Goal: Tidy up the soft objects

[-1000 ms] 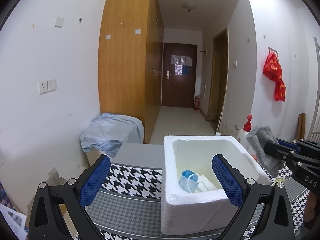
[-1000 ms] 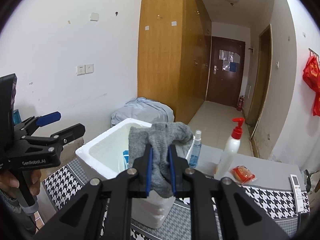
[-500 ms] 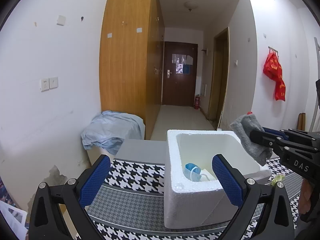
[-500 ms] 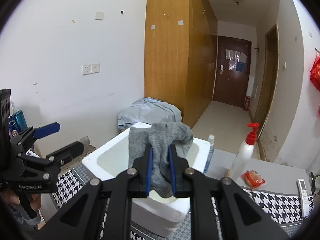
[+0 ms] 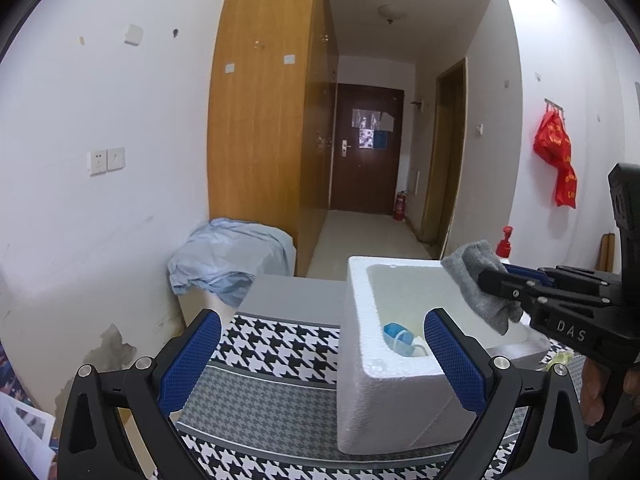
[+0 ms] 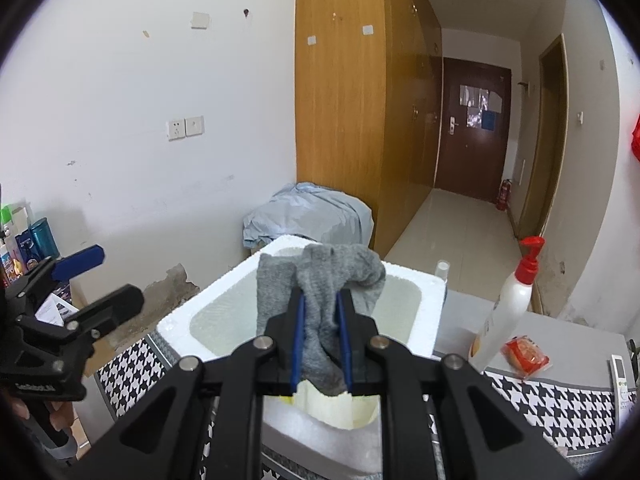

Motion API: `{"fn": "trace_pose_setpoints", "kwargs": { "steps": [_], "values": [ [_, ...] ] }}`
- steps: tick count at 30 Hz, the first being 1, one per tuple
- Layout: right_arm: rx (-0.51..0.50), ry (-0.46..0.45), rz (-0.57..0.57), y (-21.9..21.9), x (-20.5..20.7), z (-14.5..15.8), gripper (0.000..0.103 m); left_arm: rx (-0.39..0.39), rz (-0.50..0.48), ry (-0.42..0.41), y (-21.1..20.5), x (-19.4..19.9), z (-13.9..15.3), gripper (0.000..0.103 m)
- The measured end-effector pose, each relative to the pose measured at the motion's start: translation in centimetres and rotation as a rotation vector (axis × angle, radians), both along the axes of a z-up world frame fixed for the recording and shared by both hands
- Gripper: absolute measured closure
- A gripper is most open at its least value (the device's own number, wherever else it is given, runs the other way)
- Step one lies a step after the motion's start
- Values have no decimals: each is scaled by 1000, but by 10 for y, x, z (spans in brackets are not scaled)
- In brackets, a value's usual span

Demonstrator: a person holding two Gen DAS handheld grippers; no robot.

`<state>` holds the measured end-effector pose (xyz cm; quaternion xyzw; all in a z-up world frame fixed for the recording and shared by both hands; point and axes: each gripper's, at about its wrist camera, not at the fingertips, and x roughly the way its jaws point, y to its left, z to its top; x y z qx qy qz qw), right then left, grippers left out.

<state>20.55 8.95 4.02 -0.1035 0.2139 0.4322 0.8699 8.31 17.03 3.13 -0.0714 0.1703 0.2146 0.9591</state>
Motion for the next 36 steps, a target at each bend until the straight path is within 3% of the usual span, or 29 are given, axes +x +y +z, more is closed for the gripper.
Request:
{"fn": "trace_pose_setpoints", "kwargs": {
  "steps": [1,3,27,29,31,36],
  "values": [
    [4,16,4,0,1,-1,54,-2,4,-1,1,0,0,1],
    [22,40,5,-1,3,-1,43,-5,6,-2,2,-1,-1,1],
    [61,-4,-40,-47,-20,16,35,33,-70,-5,-42,5,13,1],
    [75,-2,-50,-54,-21,19,30,40,-78,-10,-46,3,14,1],
    [93,0,-54,-62,-21,21,18,44,-85,-17,-52,3,16,1],
    [111,-9,-65,-73,-23,24,6,53,-94,-21,-65,4,20,1]
  ]
}}
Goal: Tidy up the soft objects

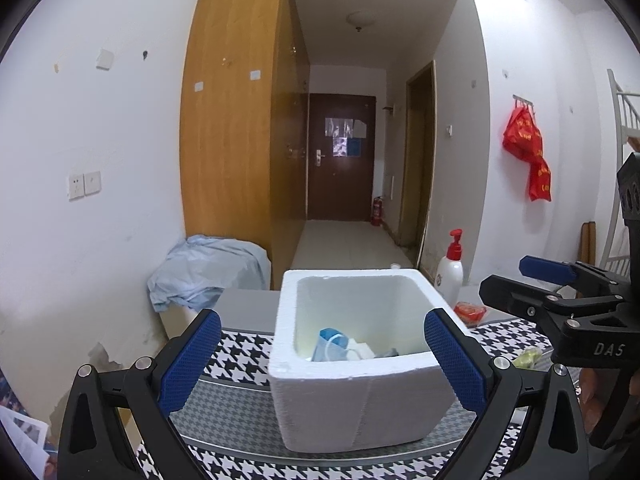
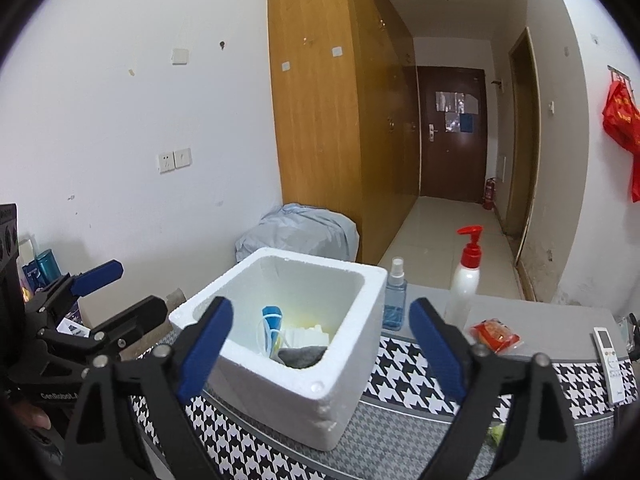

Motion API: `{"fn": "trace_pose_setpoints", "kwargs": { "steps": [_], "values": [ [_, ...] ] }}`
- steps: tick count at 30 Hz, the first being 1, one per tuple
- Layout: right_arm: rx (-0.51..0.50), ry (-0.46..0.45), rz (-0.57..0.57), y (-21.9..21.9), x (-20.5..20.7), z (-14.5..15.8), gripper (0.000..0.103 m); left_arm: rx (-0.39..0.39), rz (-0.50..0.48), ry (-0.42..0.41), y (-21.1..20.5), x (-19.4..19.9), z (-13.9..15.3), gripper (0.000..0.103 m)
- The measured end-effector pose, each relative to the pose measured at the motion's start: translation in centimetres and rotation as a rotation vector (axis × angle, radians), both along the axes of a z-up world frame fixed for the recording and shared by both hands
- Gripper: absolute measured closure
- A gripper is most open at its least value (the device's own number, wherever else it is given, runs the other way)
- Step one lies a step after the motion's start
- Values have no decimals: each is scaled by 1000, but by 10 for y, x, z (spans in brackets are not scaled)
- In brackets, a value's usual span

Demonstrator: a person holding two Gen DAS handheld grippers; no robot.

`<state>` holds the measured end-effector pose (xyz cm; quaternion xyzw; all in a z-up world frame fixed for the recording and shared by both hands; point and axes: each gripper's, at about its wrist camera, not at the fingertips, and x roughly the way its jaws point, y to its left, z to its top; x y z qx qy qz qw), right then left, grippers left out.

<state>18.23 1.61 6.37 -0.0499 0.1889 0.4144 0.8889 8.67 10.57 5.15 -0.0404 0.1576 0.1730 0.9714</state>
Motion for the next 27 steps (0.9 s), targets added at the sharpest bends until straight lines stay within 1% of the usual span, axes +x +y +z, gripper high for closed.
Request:
{"fn": "trace_pose_setpoints", "kwargs": {
  "steps": [6,17,21,25,27],
  "values": [
    [19,-9,-22,-16,-3,4,2,19,-16,3,-18,1,3,1],
    [22,-44,-57,-52,-10,6,2,28,-72,-6,-48,4,8,1],
    [28,-59,-85,-66,-13,7,2,33,-103,-9,-61,6,9,1],
    [26,-62,-112,-80,-13,6,1,7,-155,-4,-69,9,8,1],
    [22,-60,-127,-84,-13,5,1,13,-160,-8,-74,10,8,1]
  ]
}}
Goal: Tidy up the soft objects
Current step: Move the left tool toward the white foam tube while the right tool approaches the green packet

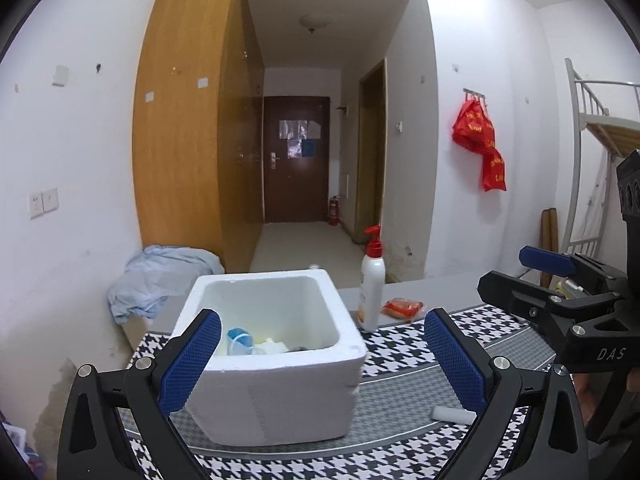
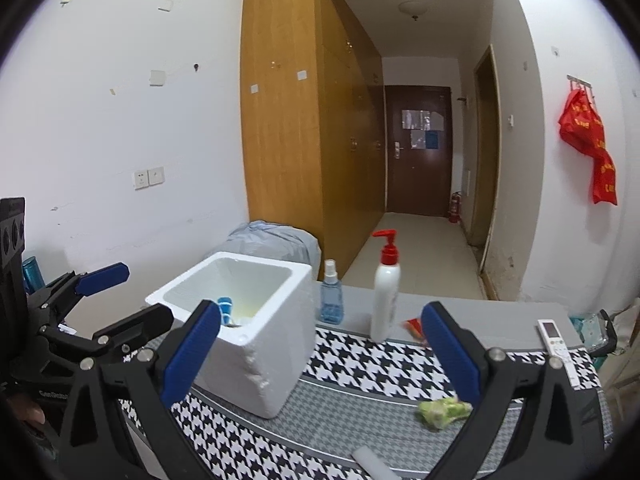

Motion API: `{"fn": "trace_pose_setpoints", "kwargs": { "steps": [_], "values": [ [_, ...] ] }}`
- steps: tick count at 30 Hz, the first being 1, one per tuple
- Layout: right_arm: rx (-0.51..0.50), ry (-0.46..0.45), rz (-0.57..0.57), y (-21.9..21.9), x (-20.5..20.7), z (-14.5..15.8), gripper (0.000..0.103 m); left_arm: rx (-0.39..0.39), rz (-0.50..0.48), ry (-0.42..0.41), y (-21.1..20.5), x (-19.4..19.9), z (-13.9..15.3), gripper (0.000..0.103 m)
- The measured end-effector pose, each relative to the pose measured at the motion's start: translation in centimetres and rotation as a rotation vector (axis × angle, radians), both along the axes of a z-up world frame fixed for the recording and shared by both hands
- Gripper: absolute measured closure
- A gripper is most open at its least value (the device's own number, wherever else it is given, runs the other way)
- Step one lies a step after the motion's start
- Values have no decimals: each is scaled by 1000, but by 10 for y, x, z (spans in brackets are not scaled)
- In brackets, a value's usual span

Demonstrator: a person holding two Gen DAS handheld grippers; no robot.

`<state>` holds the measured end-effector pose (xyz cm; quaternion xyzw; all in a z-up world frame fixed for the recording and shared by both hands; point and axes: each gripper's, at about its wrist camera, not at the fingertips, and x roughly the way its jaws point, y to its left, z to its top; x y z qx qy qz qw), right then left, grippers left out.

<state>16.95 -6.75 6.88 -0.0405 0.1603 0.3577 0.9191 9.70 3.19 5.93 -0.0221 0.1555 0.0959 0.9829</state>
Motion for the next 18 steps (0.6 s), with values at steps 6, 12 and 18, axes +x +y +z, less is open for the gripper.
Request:
{"fn": "trace_pose_setpoints", "kwargs": {
  "steps": [6,12,18],
  "values": [
    [3,4,-35,-15,2,-1,1,-4,-26,1,-12,6,0,1],
    [12,13,-63,-31,4,-6,1,10,-58,13,-25,13,-2,1],
    [14,27,-92,-44,7,-11,1,12,-90,31,-35,20,-7,1]
  ]
}}
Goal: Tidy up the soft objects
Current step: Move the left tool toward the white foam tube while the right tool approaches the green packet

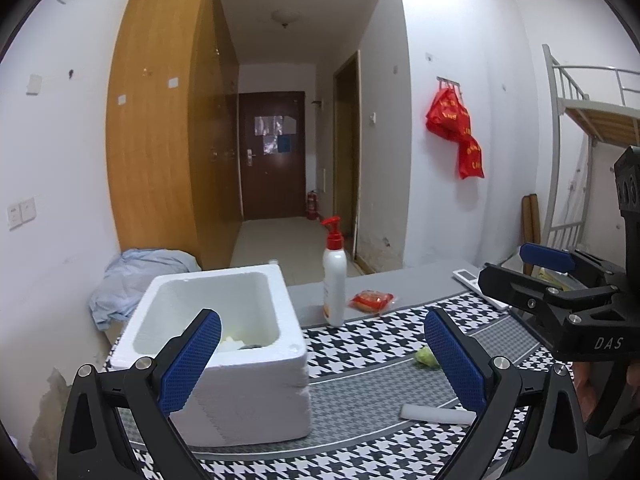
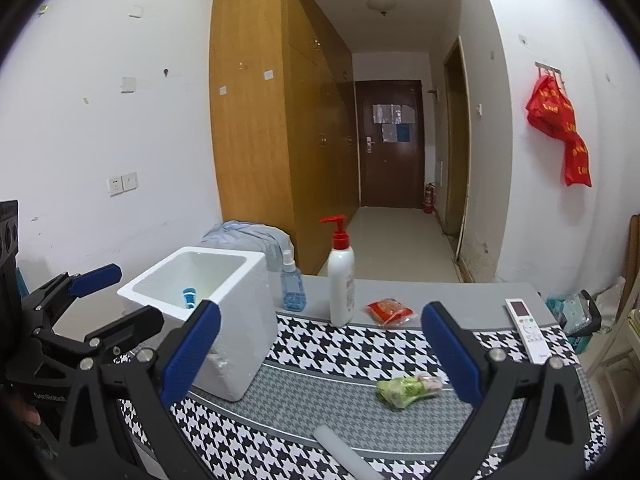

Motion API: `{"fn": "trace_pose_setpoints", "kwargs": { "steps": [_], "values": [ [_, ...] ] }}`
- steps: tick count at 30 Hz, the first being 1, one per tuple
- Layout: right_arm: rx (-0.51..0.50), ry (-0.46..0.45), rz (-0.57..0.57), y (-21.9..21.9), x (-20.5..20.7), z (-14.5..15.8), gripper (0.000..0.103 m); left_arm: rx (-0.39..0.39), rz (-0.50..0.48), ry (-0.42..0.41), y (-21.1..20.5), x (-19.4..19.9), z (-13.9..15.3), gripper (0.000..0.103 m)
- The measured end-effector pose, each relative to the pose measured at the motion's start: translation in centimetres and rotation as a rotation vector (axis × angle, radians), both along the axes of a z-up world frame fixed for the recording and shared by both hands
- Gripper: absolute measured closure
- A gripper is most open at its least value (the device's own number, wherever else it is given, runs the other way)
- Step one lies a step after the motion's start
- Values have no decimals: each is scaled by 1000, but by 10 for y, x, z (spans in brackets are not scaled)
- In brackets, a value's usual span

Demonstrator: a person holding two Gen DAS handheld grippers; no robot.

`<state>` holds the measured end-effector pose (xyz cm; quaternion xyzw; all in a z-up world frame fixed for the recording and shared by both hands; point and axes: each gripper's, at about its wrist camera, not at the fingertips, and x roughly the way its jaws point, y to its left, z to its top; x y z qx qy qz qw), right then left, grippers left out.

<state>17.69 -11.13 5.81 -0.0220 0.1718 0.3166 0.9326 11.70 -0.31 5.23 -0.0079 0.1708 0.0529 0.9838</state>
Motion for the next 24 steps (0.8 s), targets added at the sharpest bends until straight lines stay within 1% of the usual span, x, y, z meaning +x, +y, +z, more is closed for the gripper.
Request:
{"fn": "trace_pose_setpoints", "kwargs": {
  "steps": [10,16,24],
  "values": [
    [18,25,-48,-19,6,-6,1,-7,-37,24,-8,5,-9,1],
    [-11,27,-60,-21,5,-13,1,-25,-54,45,-11,11,-17,1],
    [-20,42,-71,-27,7,-19,1,-48,-85,65,-16,13,-25,1]
  ]
}}
